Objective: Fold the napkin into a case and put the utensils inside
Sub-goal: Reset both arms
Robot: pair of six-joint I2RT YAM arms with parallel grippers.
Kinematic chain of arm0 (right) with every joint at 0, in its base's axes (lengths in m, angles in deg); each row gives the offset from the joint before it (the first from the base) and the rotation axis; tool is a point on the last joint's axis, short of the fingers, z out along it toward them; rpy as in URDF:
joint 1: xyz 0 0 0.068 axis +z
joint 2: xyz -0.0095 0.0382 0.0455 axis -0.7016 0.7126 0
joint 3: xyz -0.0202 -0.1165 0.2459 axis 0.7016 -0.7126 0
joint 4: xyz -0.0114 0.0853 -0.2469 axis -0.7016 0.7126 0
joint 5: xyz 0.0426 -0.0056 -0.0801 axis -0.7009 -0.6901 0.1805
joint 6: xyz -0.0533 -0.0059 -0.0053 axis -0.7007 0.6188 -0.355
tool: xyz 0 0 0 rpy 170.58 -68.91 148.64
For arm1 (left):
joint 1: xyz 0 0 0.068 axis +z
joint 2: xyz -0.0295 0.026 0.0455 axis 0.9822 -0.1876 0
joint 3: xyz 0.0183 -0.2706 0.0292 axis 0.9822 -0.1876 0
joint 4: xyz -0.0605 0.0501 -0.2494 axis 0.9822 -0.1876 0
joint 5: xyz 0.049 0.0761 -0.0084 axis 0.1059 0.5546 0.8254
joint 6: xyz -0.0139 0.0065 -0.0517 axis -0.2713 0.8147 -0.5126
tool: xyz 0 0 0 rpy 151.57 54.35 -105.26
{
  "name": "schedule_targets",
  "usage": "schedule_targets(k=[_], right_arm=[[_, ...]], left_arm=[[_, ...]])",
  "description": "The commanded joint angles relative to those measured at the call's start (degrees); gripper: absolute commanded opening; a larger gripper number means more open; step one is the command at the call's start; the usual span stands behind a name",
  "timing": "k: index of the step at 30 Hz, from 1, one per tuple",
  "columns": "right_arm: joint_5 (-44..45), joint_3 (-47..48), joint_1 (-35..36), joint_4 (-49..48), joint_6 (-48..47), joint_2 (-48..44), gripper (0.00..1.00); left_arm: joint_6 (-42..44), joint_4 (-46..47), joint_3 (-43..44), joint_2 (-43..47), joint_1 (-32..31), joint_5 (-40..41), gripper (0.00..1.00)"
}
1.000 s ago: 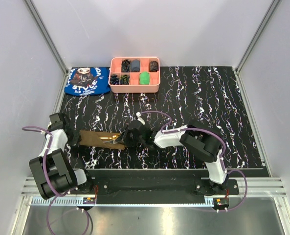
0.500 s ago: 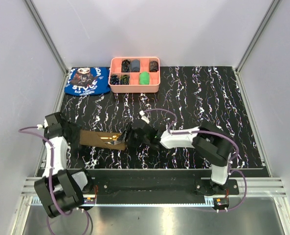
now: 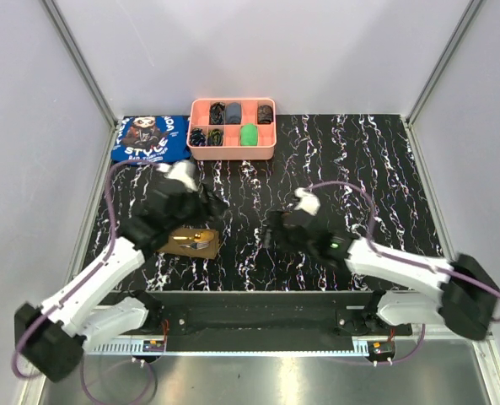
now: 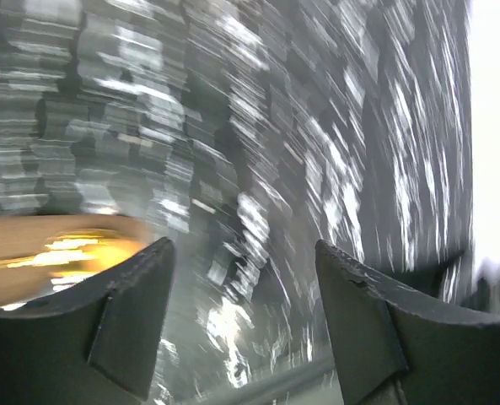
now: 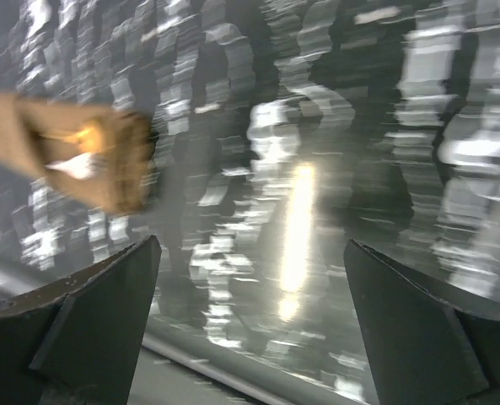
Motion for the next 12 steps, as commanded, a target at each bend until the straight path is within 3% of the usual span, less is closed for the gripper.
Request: schedule_targets(k=[1, 3, 6, 12], right_arm=[[8.4, -9.4, -1.9, 6.9, -5.1, -17.8, 1.0], [9.7, -12.3, -1.9, 8.5, -1.9, -23.1, 1.0], [9.0, -15.7, -1.9, 9.2, -0.1, -30.9, 1.0], [8.6, -17.5, -1.9, 9.5, 1.7, -35.7, 1.0]], left_arm=[[5.9, 3.7, 1.5, -3.5, -18.7, 13.4, 0.72], [5.8, 5.1, 0.5, -4.4, -26.2, 17.2, 0.72], [5.0, 10.0, -2.1, -3.8, -32.2, 18.0, 0.72], [3.1, 19.1, -7.0, -0.5, -35.7, 15.2, 0.75]])
